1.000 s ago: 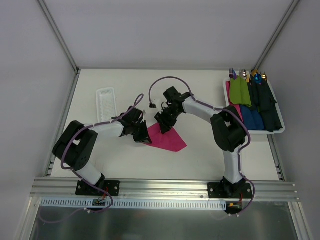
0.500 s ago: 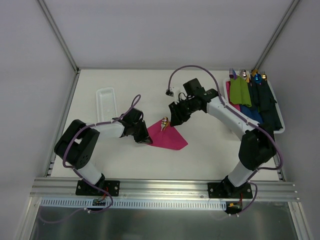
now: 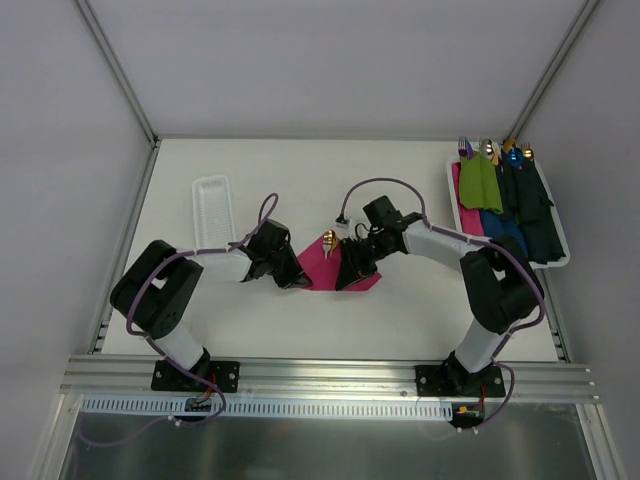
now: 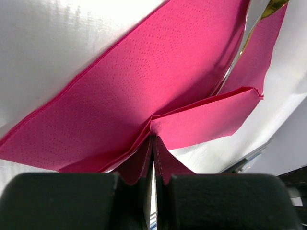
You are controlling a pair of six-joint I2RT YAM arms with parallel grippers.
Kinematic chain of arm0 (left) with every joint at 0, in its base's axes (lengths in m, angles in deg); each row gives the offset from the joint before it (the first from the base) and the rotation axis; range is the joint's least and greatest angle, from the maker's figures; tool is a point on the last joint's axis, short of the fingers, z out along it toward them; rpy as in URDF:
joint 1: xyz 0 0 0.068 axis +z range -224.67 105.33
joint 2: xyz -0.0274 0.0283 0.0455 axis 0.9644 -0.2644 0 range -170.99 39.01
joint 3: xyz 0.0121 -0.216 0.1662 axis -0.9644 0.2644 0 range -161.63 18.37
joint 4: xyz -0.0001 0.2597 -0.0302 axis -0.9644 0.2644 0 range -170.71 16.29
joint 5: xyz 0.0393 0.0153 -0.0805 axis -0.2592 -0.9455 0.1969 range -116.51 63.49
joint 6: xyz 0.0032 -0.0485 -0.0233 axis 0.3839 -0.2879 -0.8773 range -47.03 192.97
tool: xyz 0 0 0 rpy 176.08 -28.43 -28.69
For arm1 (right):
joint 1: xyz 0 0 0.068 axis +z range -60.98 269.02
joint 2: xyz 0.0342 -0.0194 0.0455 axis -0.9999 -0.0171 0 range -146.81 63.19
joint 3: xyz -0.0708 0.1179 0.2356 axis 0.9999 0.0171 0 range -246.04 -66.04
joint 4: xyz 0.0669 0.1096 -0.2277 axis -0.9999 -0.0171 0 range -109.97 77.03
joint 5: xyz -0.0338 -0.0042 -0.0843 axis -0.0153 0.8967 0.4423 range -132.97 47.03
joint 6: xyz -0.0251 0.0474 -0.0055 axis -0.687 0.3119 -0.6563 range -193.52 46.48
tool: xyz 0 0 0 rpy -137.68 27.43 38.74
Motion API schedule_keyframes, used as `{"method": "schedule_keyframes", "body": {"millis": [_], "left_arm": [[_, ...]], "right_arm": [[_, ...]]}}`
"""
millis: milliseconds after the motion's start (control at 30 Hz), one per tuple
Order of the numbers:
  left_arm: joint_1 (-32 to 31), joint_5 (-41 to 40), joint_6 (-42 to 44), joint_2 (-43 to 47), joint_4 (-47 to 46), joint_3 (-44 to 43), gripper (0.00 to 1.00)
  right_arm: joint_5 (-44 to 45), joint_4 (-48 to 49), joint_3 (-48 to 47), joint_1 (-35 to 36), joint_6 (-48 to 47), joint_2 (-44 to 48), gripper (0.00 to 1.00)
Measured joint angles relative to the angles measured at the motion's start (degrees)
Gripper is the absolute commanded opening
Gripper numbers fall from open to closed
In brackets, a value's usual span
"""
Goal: Place the utensils on the paper napkin and roll it up
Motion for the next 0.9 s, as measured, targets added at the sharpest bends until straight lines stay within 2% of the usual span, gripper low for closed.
{"method": "schedule_keyframes", "body": {"millis": [300, 533, 900], "left_arm": [[-0.79, -0.11, -4.68, -1.11, -5.57, 1.73, 0.00], [-0.81, -0.11, -5.09, -1.42, -6.93, 2.01, 0.00], [-0.81, -0.11, -5.14, -1.44, -7.63, 2.38, 0.00]], "right_arm": [[-4.07, 10.21, 0.28, -0.13, 7.72, -6.27, 0.21], [-5.35, 11.21, 0.31, -3.45, 8.96, -12.24, 0.19], [-5.70, 9.81, 0.92, -9.03, 7.21, -13.94, 0.18]]}}
